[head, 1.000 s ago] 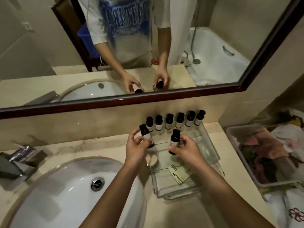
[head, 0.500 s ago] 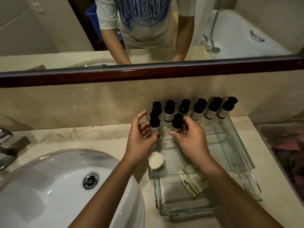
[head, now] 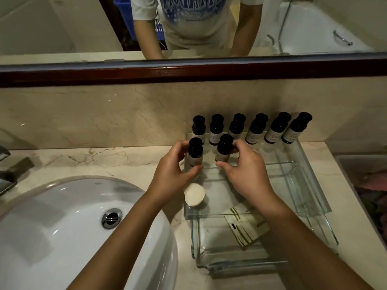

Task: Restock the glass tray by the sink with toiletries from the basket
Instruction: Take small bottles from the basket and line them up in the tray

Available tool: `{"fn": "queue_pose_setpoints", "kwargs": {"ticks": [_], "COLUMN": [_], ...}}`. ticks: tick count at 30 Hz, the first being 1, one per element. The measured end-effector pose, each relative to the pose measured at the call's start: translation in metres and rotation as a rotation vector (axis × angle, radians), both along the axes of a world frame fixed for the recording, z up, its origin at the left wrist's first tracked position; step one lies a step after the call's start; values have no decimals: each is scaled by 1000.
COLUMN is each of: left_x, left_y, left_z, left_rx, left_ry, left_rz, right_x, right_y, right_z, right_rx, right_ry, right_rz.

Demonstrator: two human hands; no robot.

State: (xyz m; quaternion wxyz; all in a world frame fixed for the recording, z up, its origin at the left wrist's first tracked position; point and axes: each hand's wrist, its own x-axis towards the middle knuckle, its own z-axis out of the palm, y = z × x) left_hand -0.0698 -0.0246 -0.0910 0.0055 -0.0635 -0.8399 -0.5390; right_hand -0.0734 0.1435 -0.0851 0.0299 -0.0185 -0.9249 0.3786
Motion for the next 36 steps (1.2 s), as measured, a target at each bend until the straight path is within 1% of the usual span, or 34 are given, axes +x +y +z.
{"fn": "queue_pose_setpoints", "kwargs": {"ticks": [4, 8, 14, 18, 28, 36], "left_x": [-2, -7, -10, -11, -8, -12], "left_y": [6, 7, 7, 11, 13, 11], "left_z": [-3, -3, -6, -7, -8, -11], "left_rx": [-65, -7, -9, 11, -88, -119], "left_ry": [-10, -42, -38, -37, -1, -8], "left_rz": [93, 139, 173, 190, 214, 215], "right_x": [-4, -7, -6, -7, -4, -4], "right_y": [-2, -3, -4, -3, -5, -12], "right_z": [1, 0, 0, -4, -6, -4], "right_rx": [22, 41, 46, 47, 67, 72], "right_ry": [-3, 26, 56, 21, 29, 59], "right_rz": [13, 30, 37, 28, 15, 3]}}
